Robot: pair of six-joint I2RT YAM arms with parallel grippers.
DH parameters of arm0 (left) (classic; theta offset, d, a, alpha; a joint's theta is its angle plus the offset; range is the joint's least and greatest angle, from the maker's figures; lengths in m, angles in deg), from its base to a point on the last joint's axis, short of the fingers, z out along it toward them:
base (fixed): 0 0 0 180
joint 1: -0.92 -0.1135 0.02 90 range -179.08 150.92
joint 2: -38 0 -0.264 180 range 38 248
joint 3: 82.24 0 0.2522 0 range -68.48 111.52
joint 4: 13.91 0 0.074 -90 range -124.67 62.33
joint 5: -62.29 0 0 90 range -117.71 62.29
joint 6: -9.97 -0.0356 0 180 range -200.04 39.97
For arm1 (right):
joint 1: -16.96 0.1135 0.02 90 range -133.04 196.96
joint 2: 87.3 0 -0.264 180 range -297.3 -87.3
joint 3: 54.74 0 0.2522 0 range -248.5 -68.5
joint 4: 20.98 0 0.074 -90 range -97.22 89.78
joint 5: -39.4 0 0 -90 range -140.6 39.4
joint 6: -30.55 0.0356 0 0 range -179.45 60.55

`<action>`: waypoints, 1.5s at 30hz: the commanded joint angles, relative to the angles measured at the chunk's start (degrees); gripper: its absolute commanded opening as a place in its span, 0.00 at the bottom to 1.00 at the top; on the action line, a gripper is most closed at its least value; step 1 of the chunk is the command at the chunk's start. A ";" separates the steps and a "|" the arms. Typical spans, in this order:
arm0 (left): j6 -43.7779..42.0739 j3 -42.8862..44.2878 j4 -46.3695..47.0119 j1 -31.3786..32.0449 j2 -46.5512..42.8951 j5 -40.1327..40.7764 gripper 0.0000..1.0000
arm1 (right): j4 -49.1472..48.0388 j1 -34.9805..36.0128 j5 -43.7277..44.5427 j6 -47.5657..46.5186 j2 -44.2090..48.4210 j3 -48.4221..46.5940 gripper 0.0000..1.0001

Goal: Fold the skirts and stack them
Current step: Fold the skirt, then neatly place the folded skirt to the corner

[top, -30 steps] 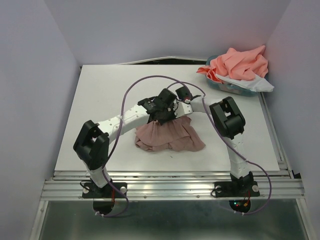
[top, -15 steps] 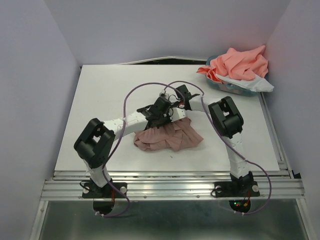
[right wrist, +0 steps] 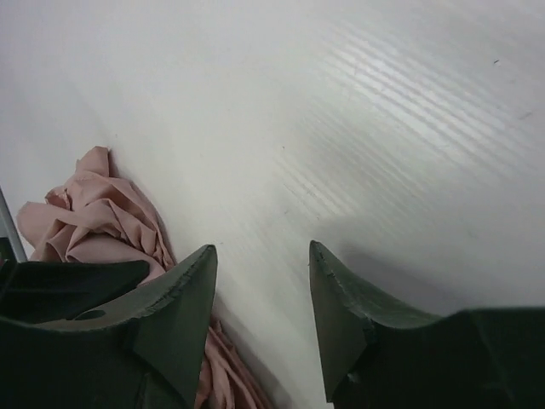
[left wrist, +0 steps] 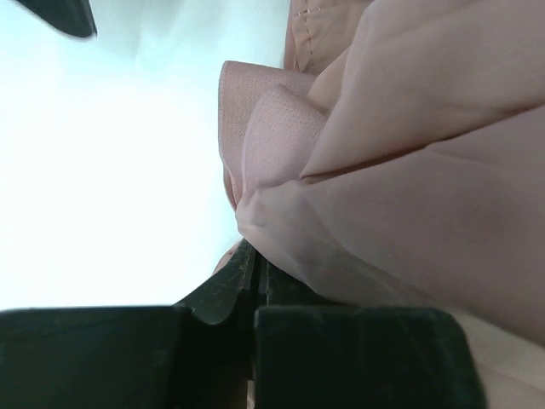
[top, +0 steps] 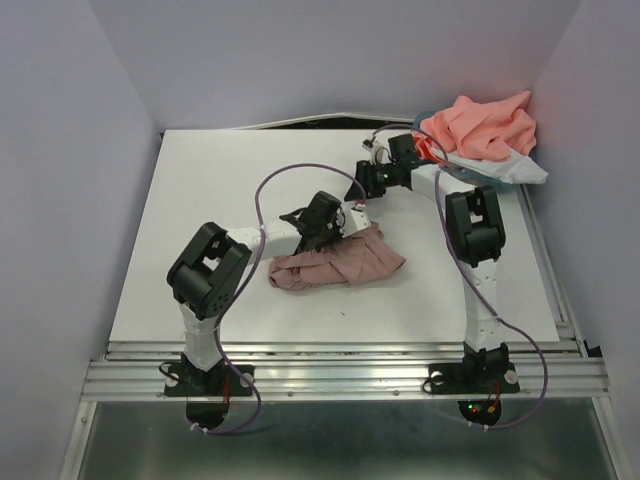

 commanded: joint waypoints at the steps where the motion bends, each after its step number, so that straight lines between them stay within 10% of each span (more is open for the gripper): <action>1: 1.68 5.44 -3.08 -3.39 -0.34 -0.01 0.16 | -0.77 -0.16 7.70 4.79 10.01 -0.65 0.55; 7: 2.81 13.96 -12.05 -4.10 -7.45 -1.94 0.63 | -0.86 -2.89 8.86 5.76 18.80 4.43 0.58; 9: 6.32 19.41 -17.58 -4.10 -10.09 -1.59 0.99 | -0.77 -4.29 9.13 5.06 23.10 7.07 0.61; 14: 24.10 27.15 -23.57 -4.01 -14.93 2.87 0.99 | -0.77 -6.40 10.97 3.91 30.92 12.61 0.65; 25: 66.07 14.87 -27.18 -2.70 -13.10 0.09 0.96 | 0.37 -6.41 10.80 2.95 34.98 18.68 0.67; 35: 77.34 8.89 -24.20 3.19 -4.32 3.16 0.99 | 3.01 -6.41 13.87 -0.65 35.07 20.44 0.67; 45: 64.44 11.78 -29.11 -12.71 9.76 12.11 0.99 | 5.99 -8.07 14.31 -4.26 34.10 19.39 0.78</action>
